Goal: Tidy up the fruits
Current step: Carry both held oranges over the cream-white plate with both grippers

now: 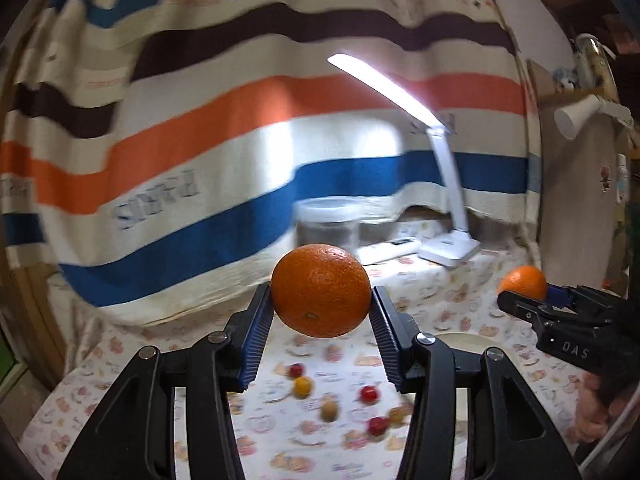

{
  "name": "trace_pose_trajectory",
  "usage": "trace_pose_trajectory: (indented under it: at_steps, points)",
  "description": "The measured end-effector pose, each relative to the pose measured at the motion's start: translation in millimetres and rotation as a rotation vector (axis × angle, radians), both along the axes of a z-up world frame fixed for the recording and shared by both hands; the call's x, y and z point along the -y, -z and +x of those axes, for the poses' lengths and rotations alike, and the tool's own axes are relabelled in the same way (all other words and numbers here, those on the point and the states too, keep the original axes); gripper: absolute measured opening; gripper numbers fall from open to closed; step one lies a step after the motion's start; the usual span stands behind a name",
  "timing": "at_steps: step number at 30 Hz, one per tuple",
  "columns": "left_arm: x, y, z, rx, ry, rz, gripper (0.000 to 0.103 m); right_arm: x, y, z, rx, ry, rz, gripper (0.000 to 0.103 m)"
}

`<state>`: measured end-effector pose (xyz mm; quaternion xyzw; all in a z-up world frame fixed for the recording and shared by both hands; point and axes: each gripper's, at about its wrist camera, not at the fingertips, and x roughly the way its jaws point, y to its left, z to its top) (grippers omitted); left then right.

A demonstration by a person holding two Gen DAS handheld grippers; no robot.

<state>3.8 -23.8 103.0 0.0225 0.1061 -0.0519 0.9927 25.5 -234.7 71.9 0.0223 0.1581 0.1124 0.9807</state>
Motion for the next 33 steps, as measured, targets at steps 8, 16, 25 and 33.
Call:
trace_pose_trajectory:
  at_steps: [8,16,25,33]
  points:
    - [59.9,1.6,53.4,-0.136,0.103,-0.044,0.048,44.0,8.9,20.0,-0.035,0.145,0.046,0.052]
    - [99.7,54.8,96.6,-0.281,0.221,-0.026,0.048,73.5,39.8,51.0,-0.152,0.165,0.064,0.052]
    - [127.6,116.7,119.9,-0.467,0.279,0.032,0.048,71.2,70.3,71.4,-0.259,0.159,0.009,0.052]
    - [125.0,132.9,127.0,-0.509,0.276,0.037,0.048,69.9,95.3,87.4,-0.356,0.159,-0.025,0.052]
